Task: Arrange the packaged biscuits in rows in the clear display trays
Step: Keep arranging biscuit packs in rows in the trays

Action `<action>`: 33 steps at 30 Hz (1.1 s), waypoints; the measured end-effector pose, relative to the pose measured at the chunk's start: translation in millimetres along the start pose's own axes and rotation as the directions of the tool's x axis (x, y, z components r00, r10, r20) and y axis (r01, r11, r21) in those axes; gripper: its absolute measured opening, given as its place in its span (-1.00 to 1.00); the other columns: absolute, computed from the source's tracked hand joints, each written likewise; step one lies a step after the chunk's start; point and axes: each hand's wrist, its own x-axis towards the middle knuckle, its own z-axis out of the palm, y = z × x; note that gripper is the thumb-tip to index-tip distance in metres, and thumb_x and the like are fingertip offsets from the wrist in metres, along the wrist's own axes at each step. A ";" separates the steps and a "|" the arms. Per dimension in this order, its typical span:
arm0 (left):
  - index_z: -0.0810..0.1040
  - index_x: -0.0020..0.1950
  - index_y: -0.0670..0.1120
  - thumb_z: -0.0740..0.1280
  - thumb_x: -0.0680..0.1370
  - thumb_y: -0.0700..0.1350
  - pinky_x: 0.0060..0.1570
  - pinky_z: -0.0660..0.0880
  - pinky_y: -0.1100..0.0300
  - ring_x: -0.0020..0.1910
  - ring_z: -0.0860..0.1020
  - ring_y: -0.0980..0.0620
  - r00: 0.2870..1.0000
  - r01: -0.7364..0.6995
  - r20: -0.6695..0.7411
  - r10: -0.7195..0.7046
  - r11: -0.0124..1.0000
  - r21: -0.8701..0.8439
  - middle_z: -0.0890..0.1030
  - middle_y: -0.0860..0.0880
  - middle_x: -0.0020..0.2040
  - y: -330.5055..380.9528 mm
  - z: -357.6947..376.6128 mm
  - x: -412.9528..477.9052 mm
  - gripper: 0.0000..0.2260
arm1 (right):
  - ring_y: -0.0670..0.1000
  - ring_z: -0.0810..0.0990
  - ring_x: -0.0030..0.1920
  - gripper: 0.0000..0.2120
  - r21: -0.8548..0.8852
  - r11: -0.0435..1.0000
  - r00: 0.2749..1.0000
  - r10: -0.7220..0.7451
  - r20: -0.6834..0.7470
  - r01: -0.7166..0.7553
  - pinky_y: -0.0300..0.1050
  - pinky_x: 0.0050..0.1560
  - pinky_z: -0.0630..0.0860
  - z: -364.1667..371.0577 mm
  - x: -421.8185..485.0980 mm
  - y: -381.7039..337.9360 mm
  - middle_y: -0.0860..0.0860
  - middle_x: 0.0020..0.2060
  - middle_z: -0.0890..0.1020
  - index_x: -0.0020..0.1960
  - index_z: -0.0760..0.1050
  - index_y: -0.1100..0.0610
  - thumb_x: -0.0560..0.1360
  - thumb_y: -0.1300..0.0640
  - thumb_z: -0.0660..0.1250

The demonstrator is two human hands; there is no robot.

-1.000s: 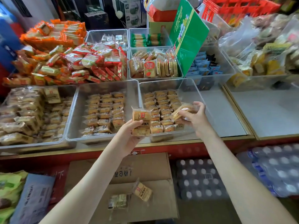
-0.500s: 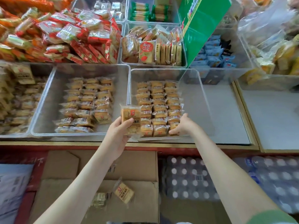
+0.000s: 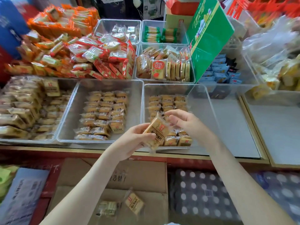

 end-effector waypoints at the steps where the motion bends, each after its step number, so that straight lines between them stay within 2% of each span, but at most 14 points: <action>1: 0.50 0.34 -0.10 0.45 0.46 -0.17 0.19 0.53 0.00 0.17 0.59 -0.13 1.000 0.000 0.026 -0.001 0.999 0.053 0.63 -0.16 0.17 4.7 -2.9 -5.4 -0.55 | -0.15 0.60 0.08 -0.78 0.032 0.999 0.998 -0.025 0.064 0.023 -0.24 0.13 0.51 8.0 -9.4 -10.5 -0.15 0.06 0.64 0.22 0.54 -0.04 0.60 0.01 0.27; 4: 0.55 0.30 -0.11 0.49 0.43 -0.13 0.20 0.52 -0.03 0.14 0.61 -0.10 0.998 -0.019 0.068 0.010 0.992 0.122 0.64 -0.17 0.16 16.6 -12.9 -25.9 -0.55 | -0.11 0.63 0.01 -0.85 0.101 0.994 0.996 -0.045 0.081 0.037 -0.21 0.06 0.57 29.7 -23.6 -26.2 -0.06 -0.05 0.68 0.12 0.58 0.02 0.58 0.12 0.30; 6: 0.54 0.30 -0.12 0.50 0.43 -0.11 0.13 0.56 0.01 0.10 0.62 -0.08 0.997 -0.050 0.066 0.043 0.993 0.111 0.65 -0.17 0.14 22.8 -20.0 -42.8 -0.55 | -0.05 0.64 -0.03 -0.87 0.268 0.963 0.996 -0.037 0.079 0.014 -0.18 0.01 0.58 42.0 -28.7 -32.5 0.00 -0.09 0.68 0.08 0.58 0.11 0.58 0.18 0.29; 9: 0.49 0.26 -0.18 0.40 0.39 -0.10 -0.15 0.60 0.17 0.00 0.65 -0.07 0.993 -0.117 -0.004 0.117 0.990 -0.074 0.62 -0.20 0.11 28.5 -31.4 -70.0 -0.55 | 0.01 0.65 -0.06 -0.86 0.572 0.819 0.999 0.029 0.041 -0.047 -0.13 0.00 0.59 66.0 -35.7 -44.2 0.08 -0.14 0.69 0.05 0.56 0.22 0.56 0.21 0.27; 11: 0.45 0.18 -0.23 0.37 0.39 -0.12 -0.28 0.60 0.22 -0.10 0.67 -0.08 0.982 -0.185 -0.070 0.174 0.959 -0.213 0.63 -0.24 0.06 27.7 -39.9 -86.3 -0.61 | 0.06 0.65 -0.03 -0.86 0.672 0.740 0.996 0.073 -0.043 -0.025 -0.04 0.08 0.59 86.1 -39.0 -51.9 0.09 -0.13 0.71 0.06 0.56 0.21 0.56 0.19 0.28; 14: 0.42 0.04 -0.20 0.37 0.41 -0.13 -0.27 0.61 0.23 -0.11 0.68 -0.09 0.955 -0.273 -0.187 0.230 0.930 -0.247 0.68 -0.23 -0.02 22.5 -54.1 -105.7 -0.72 | 0.05 0.68 -0.04 -0.89 0.717 0.695 0.984 0.091 -0.152 0.046 -0.06 0.04 0.60 113.5 -45.4 -65.4 0.06 -0.14 0.72 0.06 0.52 0.18 0.57 0.19 0.29; 18: 0.42 -0.13 -0.19 0.32 0.53 -0.17 -0.19 0.63 0.22 -0.14 0.66 -0.03 0.934 -0.313 -0.237 0.269 0.934 -0.174 0.64 -0.21 -0.06 16.9 -75.9 -126.6 -0.88 | 0.02 0.67 -0.13 -0.91 0.793 0.599 0.980 0.070 -0.187 0.109 -0.18 -0.19 0.59 141.9 -53.5 -82.6 0.07 -0.19 0.71 -0.07 0.52 0.18 0.58 0.25 0.26; 21: 0.43 -0.17 -0.19 0.29 0.59 -0.25 -0.09 0.62 0.11 -0.01 0.62 -0.15 0.906 -0.337 -0.281 0.318 0.941 -0.022 0.60 -0.27 -0.03 12.8 -91.7 -137.9 -0.86 | 0.01 0.64 -0.19 -0.85 0.816 0.559 0.971 0.076 -0.227 0.147 -0.24 -0.24 0.56 159.3 -54.6 -91.0 0.05 -0.28 0.69 -0.17 0.51 0.19 0.56 0.30 0.25; 23: 0.45 -0.20 -0.18 0.32 0.58 -0.28 -0.13 0.64 0.14 -0.04 0.64 -0.13 0.869 -0.351 -0.341 0.358 0.933 0.085 0.63 -0.24 -0.09 10.7 -99.4 -143.8 -0.84 | 0.01 0.62 -0.22 -0.84 0.807 0.569 0.962 0.094 -0.258 0.161 -0.26 -0.30 0.52 168.1 -54.4 -94.9 0.05 -0.31 0.68 -0.20 0.51 0.19 0.55 0.31 0.26; 26: 0.45 -0.26 -0.17 0.36 0.55 -0.28 -0.21 0.62 0.20 -0.19 0.66 0.00 0.815 -0.362 -0.415 0.403 0.915 0.176 0.64 -0.13 -0.24 11.7 -107.1 -149.6 -0.80 | 0.01 0.61 -0.27 -0.83 0.818 0.551 0.954 0.120 -0.275 0.166 -0.22 -0.30 0.52 177.4 -57.3 -101.5 0.05 -0.33 0.67 -0.20 0.52 0.19 0.55 0.32 0.26; 29: 0.48 -0.25 -0.17 0.38 0.55 -0.27 -0.14 0.62 0.11 -0.30 0.64 0.09 0.805 -0.359 -0.415 0.424 0.905 0.227 0.63 -0.02 -0.34 11.3 -112.8 -152.2 -0.81 | -0.03 0.63 -0.30 -0.82 0.804 0.567 0.948 0.121 -0.294 0.177 -0.26 -0.34 0.53 184.7 -62.4 -108.2 0.05 -0.32 0.68 -0.17 0.53 0.21 0.58 0.33 0.23; 31: 0.52 -0.20 -0.17 0.39 0.55 -0.23 -0.06 0.64 0.03 -0.28 0.64 0.08 0.805 -0.331 -0.433 0.406 0.912 0.242 0.65 -0.02 -0.30 9.6 -113.6 -152.0 -0.86 | -0.01 0.66 -0.28 -0.83 0.807 0.559 0.944 0.122 -0.308 0.192 -0.23 -0.33 0.57 189.6 -65.6 -110.6 0.08 -0.29 0.69 -0.14 0.50 0.22 0.59 0.33 0.21; 33: 0.52 -0.11 -0.12 0.39 0.56 -0.17 -0.01 0.64 0.01 -0.19 0.64 0.04 0.779 -0.254 -0.482 0.402 0.904 0.344 0.64 -0.04 -0.19 9.1 -109.4 -151.0 -0.91 | 0.08 0.69 -0.16 -0.87 0.782 0.591 0.924 0.152 -0.350 0.199 -0.10 -0.23 0.63 194.6 -65.3 -110.3 0.12 -0.18 0.69 -0.10 0.45 0.18 0.61 0.29 0.21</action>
